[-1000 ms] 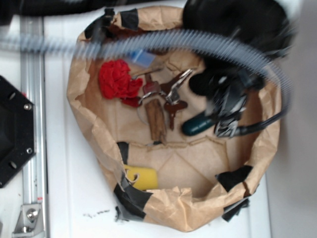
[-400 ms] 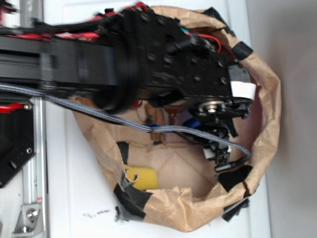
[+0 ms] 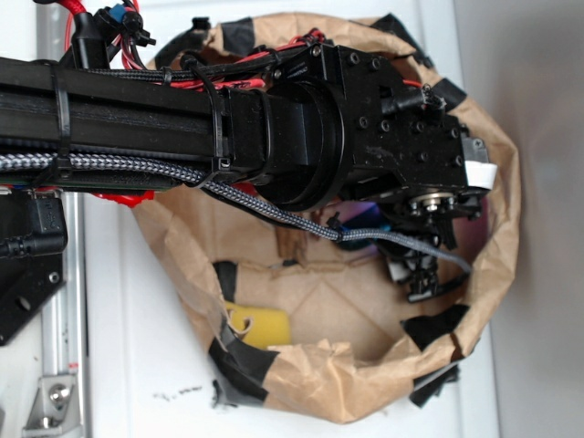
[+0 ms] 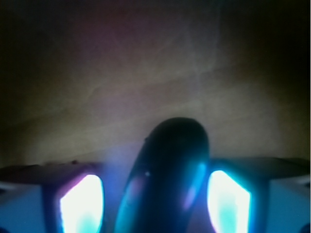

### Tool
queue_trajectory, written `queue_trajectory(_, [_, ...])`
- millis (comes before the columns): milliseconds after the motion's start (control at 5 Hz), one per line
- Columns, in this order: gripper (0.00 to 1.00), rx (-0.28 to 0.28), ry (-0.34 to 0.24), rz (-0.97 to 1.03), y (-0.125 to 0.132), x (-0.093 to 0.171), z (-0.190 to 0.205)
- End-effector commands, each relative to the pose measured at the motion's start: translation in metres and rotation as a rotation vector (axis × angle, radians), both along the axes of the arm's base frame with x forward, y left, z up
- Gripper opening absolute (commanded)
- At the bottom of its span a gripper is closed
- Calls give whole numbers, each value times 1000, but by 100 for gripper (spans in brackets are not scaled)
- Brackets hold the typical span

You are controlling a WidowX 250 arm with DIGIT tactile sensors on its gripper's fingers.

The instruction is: Grab the plastic pickle.

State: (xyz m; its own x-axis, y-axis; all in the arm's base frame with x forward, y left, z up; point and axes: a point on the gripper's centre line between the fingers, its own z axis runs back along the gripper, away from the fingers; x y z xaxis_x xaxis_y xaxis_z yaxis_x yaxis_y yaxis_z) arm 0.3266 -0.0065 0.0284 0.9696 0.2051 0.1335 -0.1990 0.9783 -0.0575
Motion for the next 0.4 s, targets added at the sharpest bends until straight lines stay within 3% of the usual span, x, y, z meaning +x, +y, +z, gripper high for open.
queue_trajectory(0, [0, -14, -35, -61, 7, -2, 46])
queue_trajectory(200, [0, 56, -48, -199, 20, -8, 96])
